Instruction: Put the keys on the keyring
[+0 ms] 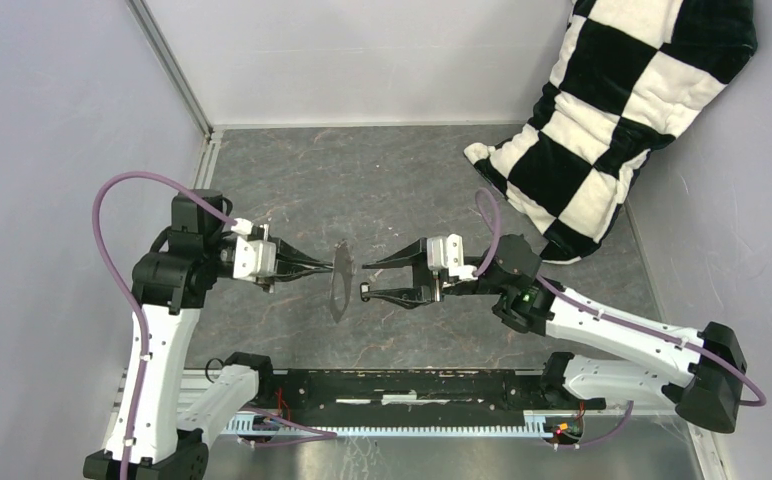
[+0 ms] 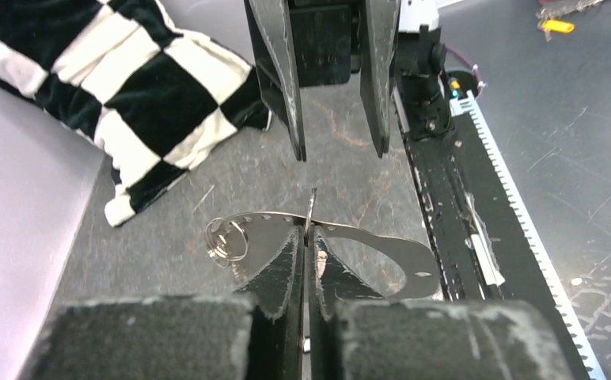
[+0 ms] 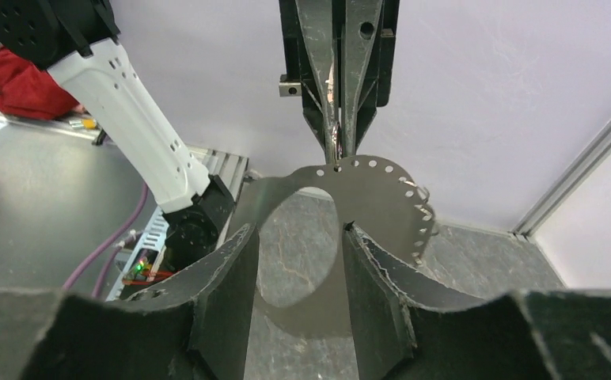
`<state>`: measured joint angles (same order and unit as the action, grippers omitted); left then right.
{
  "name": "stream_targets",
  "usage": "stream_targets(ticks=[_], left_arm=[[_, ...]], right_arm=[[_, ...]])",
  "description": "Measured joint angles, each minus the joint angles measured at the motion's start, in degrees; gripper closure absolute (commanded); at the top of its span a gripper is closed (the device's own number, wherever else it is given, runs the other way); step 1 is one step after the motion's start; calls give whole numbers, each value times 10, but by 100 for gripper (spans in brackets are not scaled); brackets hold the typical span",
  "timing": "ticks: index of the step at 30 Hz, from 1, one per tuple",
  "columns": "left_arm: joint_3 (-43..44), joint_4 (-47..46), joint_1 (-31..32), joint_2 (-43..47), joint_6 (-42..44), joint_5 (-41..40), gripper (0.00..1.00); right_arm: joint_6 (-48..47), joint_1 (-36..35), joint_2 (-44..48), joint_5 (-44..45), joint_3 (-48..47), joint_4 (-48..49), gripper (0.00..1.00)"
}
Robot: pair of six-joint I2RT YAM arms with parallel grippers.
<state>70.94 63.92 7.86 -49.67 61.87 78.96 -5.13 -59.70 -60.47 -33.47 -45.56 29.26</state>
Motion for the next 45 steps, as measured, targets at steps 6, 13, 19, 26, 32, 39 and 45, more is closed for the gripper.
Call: stream_targets(ticks=[6,13,19,26,32,39,45], left_arm=[[15,-10,0,-5,-20,43,98],[0,-47,0,20,-25,59,98],[-5,-70,6,38,-25,80,98],[-24,-76,12,53,-24,83,98],[-44,-78,17,70,-16,78,98],[-74,-79,21,102,67,43,98],[-79,-80,22,112,134,19,98]], right_arm=[[26,-14,-10,10,1,61,56],[31,-45,-35,28,-7,101,61],[24,-66,-52,59,-15,100,63],[-6,-99,-52,123,-21,94,64],[-37,-118,-52,151,-31,76,64],[-70,-129,-50,157,-35,42,57],[-97,-129,-12,165,-33,-14,56]])
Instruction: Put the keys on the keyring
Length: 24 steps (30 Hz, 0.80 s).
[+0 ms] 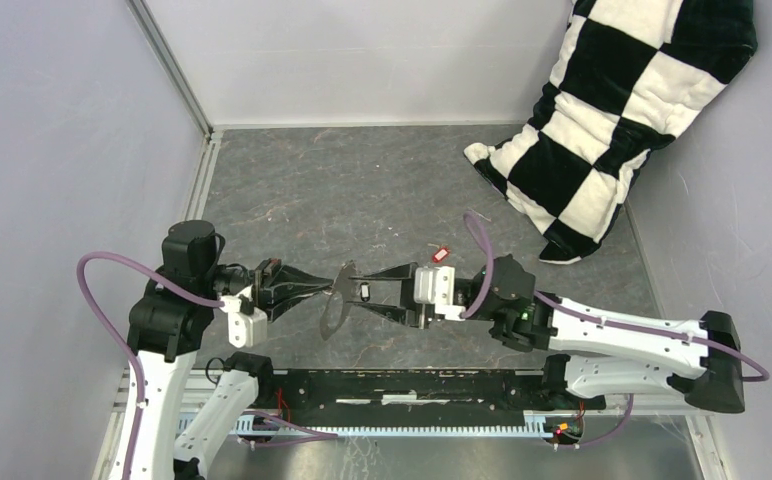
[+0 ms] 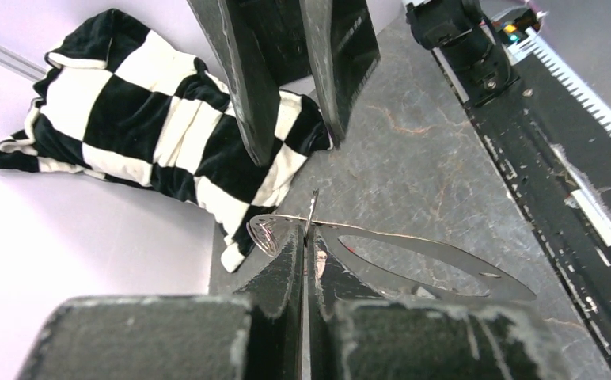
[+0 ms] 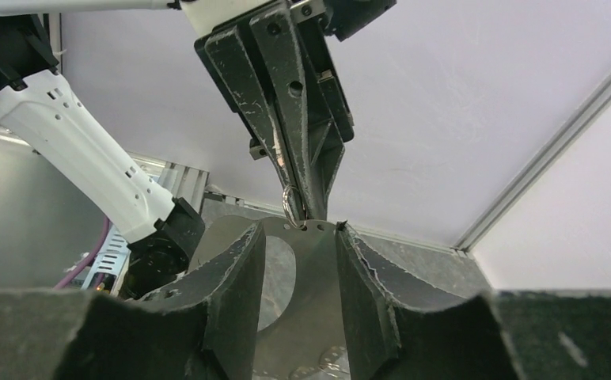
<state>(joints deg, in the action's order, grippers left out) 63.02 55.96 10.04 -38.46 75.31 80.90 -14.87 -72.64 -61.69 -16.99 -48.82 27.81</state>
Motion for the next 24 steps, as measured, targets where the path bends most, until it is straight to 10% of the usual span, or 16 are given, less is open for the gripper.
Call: stream_targets(ticks=[11,24], left_arm=[[4,1,1,-15,32,-10,98],[36,-3,1,-80,-139,-15,98]], right_arm=[[-22,0,26,23,5,-21,58],[-56,-6,-18,72,-50,-88,59]])
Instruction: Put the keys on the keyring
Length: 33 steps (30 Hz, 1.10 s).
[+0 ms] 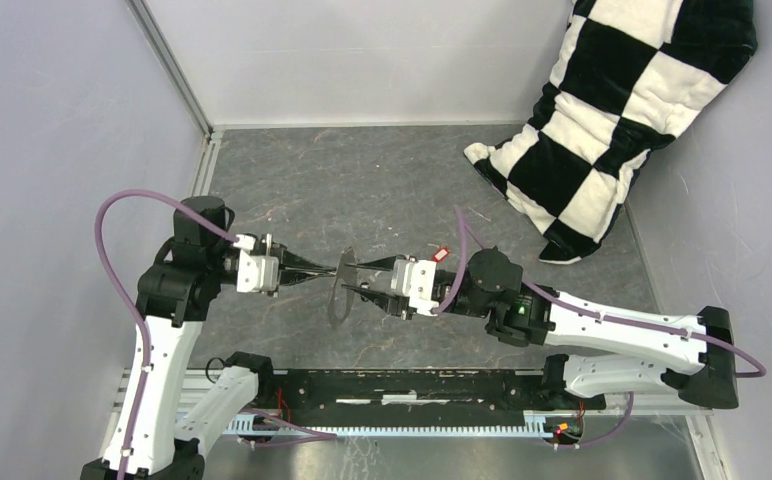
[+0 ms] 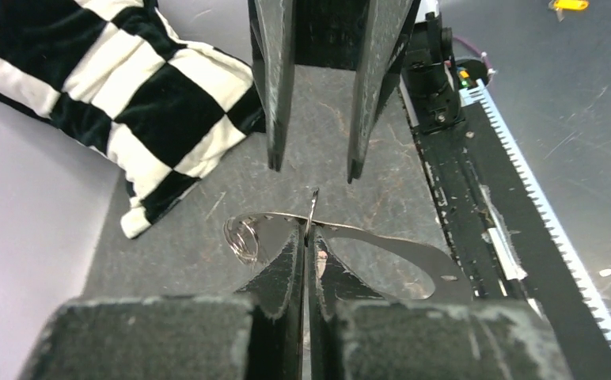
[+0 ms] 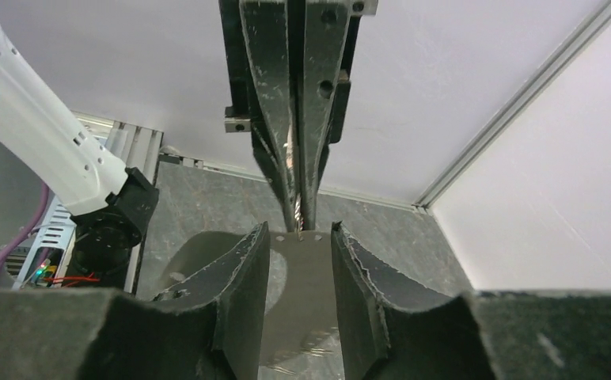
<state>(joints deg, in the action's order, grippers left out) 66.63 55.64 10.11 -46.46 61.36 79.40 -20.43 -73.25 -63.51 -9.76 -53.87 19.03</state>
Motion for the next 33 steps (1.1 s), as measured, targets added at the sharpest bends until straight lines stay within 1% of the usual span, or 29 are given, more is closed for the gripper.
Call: stream_targets(ticks=[5,7,11,12,17,23,27,33], left_arm=[[1,0,0,-5,-63,-2,98],[1,0,0,-5,-80,-7,98],[1,0,0,-7,-104,-24,98],[1,0,0,-7,-110,-29,98],[1,0,0,-7,-124,-45,98],[0,0,0,-6,-127,-59,98],[0,0,1,-6,-127,-60,98],[-4,0,14,-2,-127,-61,98]], right_arm=[[-9,0,-5,10,-52,-57,58],[-12,0,-16,8,-85,-96,59],[-20,0,-64,-2,-189,-211,60],[-23,0,-83,-5,-228,-254,60],[-29,0,-128,-8,-316,-367,62],[-35,2,-151,-11,-352,-444,66],[-39,3,-154,-11,-353,-466,68],[-41,7,-163,-12,-358,-472,71]])
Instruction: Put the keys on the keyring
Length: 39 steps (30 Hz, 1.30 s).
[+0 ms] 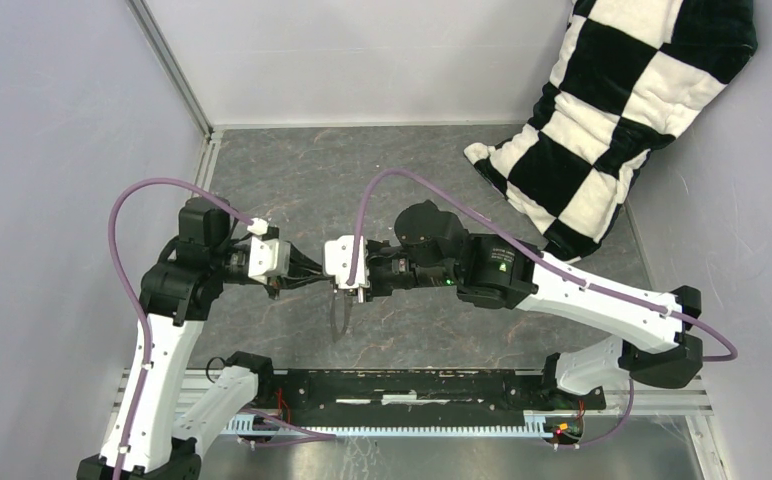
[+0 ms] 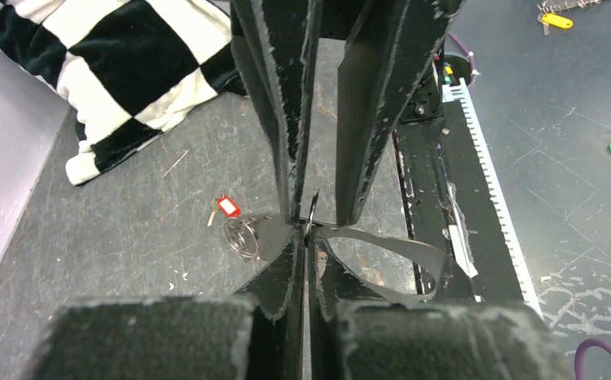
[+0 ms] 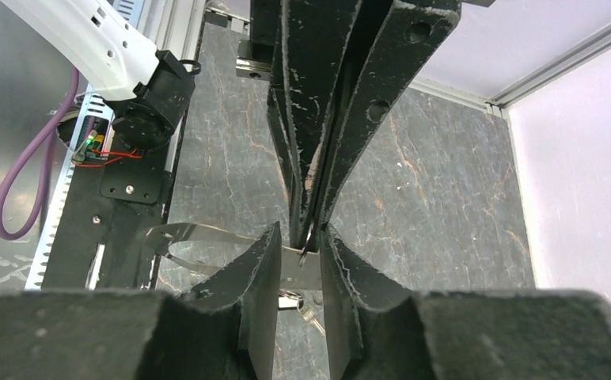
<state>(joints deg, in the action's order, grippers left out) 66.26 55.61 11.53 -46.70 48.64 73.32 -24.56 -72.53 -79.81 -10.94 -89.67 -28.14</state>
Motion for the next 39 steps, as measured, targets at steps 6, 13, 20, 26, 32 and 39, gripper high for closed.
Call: stream_targets(ticks=[6,13,20,26,32,39], left_arm=[[-2,0,17,3,0,-20,98],[-3,-1,23,4,0,-31,78],[-10,-4,25,11,-7,-32,54],[-37,-21,25,32,-56,-31,53],[-96,-127,25,54,-181,-34,58],[-110,-224,25,59,-285,-37,60]], right_arm=[[2,13,-15,-16,-11,-7,96],[8,29,-18,-35,-14,-11,100],[63,65,49,-58,125,123,100],[160,94,131,-80,307,334,100],[244,94,138,-106,367,502,99],[297,93,137,-132,395,619,99]])
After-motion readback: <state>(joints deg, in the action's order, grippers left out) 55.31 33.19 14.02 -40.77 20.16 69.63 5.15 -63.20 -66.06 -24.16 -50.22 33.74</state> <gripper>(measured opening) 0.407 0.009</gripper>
